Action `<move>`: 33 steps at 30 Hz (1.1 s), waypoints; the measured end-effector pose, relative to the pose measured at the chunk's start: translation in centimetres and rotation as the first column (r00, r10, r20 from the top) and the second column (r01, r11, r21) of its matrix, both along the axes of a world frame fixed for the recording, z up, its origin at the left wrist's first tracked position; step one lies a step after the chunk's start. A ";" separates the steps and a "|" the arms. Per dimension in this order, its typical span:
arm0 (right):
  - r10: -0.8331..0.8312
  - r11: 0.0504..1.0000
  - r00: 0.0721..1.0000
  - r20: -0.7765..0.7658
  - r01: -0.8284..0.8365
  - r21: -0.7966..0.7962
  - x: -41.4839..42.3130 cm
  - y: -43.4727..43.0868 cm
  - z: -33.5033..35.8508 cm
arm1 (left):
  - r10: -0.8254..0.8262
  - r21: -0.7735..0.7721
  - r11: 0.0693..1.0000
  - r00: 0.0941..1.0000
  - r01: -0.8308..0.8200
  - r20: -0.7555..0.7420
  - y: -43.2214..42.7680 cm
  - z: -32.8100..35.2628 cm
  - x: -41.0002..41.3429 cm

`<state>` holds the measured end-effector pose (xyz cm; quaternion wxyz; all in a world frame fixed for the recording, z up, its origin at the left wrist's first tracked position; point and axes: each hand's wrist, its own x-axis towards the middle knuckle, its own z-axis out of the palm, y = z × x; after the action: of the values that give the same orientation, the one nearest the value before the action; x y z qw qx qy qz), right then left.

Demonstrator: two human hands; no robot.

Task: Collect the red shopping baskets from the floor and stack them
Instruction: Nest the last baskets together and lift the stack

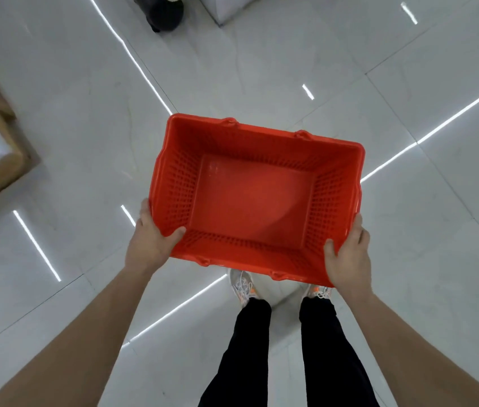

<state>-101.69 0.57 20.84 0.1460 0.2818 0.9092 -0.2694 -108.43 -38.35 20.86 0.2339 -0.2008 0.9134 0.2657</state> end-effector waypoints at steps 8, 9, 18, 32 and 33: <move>-0.014 1.000 0.998 -0.061 0.014 0.002 2.2 -0.6 -3.5 | 0.114 -0.132 0.981 0.975 -0.140 -0.190 1.5 -3.7 1.9; -0.003 1.000 0.997 -0.076 0.003 0.002 2.0 -0.4 -3.8 | 0.102 -0.151 0.980 0.976 -0.132 -0.193 1.6 -3.8 1.9; 0.095 0.995 0.979 -0.181 -0.089 0.038 -6.2 4.6 -4.9 | 0.100 -0.194 0.970 0.966 -0.148 -0.237 5.6 -4.5 -2.3; 0.188 0.979 0.934 -0.303 -0.152 0.139 -29.2 15.8 -5.9 | 0.143 -0.177 0.959 0.920 -0.219 -0.364 15.7 -5.8 -20.7; 0.162 0.985 0.930 -0.329 -0.133 0.108 -29.0 16.1 -5.8 | 0.157 -0.127 0.967 0.910 -0.220 -0.382 15.7 -5.8 -20.7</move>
<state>-130.64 16.70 14.99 -0.0034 0.1683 0.9499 -0.2633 -129.16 -22.62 15.09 0.0134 -0.2539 0.9363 0.2425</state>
